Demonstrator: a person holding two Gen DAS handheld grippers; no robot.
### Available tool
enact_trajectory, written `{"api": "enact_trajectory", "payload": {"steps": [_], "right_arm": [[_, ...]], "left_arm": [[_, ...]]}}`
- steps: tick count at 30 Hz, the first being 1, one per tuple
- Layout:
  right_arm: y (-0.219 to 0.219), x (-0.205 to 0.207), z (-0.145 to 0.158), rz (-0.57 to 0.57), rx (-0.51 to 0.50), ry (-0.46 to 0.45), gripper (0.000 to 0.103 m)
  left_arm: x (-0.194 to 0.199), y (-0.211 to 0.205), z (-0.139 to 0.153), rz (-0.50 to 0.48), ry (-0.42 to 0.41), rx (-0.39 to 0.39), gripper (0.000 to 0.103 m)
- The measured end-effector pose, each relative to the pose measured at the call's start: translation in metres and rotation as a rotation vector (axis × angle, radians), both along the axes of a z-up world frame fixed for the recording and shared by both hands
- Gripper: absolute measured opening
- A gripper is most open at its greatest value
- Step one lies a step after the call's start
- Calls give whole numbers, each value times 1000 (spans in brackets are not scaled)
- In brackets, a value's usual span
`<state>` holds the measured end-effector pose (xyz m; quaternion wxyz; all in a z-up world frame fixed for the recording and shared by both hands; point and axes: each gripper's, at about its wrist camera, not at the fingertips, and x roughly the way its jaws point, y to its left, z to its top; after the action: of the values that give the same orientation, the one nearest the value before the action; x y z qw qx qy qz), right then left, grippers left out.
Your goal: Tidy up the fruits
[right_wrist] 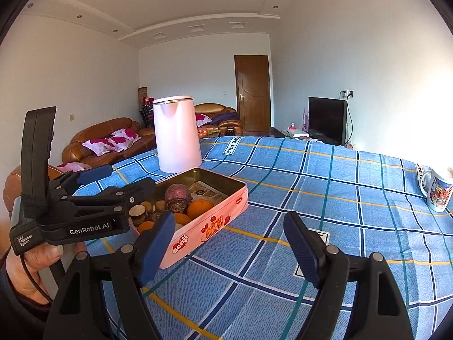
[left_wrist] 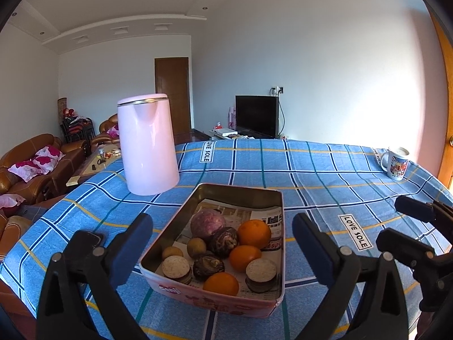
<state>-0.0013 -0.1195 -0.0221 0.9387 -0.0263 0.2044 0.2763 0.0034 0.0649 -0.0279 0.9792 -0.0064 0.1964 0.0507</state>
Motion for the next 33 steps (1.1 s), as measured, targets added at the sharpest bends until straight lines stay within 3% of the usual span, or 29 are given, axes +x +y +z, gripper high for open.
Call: {"api": "enact_trajectory", "payload": {"steps": [33], "right_arm": [[-10, -5, -3, -11, 13, 6, 81]], "left_arm": [[-6, -5, 7, 9, -27, -13, 103]]}}
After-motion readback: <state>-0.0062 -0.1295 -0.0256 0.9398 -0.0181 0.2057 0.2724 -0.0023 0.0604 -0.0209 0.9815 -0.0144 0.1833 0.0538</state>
